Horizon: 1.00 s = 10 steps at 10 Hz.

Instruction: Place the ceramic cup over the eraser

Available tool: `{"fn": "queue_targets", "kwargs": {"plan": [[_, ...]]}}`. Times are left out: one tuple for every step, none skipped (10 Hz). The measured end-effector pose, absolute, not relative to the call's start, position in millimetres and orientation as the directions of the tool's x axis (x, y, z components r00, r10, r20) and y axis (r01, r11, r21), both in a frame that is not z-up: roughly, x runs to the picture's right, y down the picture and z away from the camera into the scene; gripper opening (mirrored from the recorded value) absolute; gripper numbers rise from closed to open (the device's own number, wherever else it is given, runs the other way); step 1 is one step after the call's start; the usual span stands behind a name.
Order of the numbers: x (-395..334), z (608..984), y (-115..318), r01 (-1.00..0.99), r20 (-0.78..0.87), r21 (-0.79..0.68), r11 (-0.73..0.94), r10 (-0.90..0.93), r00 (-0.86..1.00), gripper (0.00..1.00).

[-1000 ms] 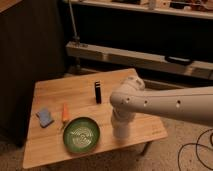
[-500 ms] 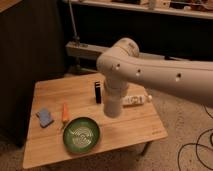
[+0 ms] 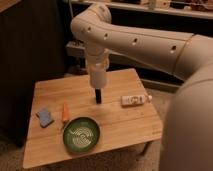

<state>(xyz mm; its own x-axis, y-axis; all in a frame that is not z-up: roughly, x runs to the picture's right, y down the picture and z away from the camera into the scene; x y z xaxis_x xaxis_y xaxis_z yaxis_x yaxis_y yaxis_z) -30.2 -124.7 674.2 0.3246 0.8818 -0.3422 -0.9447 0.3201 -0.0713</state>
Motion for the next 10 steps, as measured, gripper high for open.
{"fn": "queue_targets", "kwargs": {"plan": [[-28,681,-131,-0.946,-0.341,-0.063,0.317,0.884,0.319,0.00],[-22,695,-141,-0.951,-0.345,-0.052,0.303,0.889,0.302,0.00],[-17,706,-146,-0.956,-0.350,-0.047,0.290,0.891,0.288,0.00],[-14,716,-148,-0.960,-0.360,-0.051,0.276,0.891,0.276,0.00],[-11,732,-146,-0.964,-0.383,-0.068,0.256,0.886,0.262,0.00],[-12,741,-144,-0.967,-0.399,-0.091,0.240,0.880,0.256,0.00],[-11,751,-141,-0.967,-0.416,-0.106,0.230,0.873,0.253,0.00],[-10,758,-139,-0.968,-0.433,-0.114,0.224,0.866,0.252,0.00],[-13,764,-136,-0.967,-0.446,-0.122,0.226,0.858,0.257,0.00],[-18,767,-133,-0.963,-0.457,-0.125,0.237,0.848,0.268,0.00]]}}
